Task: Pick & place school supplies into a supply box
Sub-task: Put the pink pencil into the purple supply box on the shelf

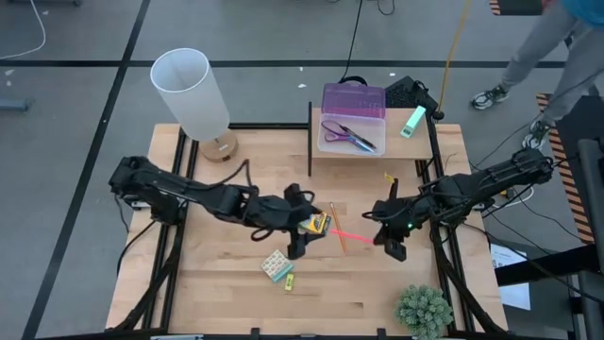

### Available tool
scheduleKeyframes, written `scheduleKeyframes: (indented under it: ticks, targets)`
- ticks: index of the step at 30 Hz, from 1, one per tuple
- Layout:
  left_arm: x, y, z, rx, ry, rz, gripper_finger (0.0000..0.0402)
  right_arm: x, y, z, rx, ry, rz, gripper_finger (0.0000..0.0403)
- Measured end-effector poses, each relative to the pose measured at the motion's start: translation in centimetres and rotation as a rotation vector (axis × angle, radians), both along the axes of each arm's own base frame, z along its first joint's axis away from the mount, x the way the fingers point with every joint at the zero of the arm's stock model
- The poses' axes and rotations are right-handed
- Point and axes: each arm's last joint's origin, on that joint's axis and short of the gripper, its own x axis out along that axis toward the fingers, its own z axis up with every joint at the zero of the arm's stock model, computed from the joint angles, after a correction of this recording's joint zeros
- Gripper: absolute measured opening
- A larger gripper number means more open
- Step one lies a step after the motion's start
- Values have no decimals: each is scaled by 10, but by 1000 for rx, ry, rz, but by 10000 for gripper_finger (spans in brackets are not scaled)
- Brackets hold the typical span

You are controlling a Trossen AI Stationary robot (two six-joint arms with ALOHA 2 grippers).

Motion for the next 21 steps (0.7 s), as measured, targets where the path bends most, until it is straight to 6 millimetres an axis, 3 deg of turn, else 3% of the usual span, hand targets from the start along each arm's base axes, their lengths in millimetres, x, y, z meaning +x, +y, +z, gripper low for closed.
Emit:
scheduleKeyframes:
  ticks: [5,12,21]
  targets:
    - [18,-3,-24,135,37,-35,312,1,-2,1,54,14,8,15]
    - [38,-7,-51,87,54,-94,295,6,-9,3,84,-6,-38,15]
    - [44,-6,-60,83,48,-15,234,9,-17,3,114,-6,-34,15]
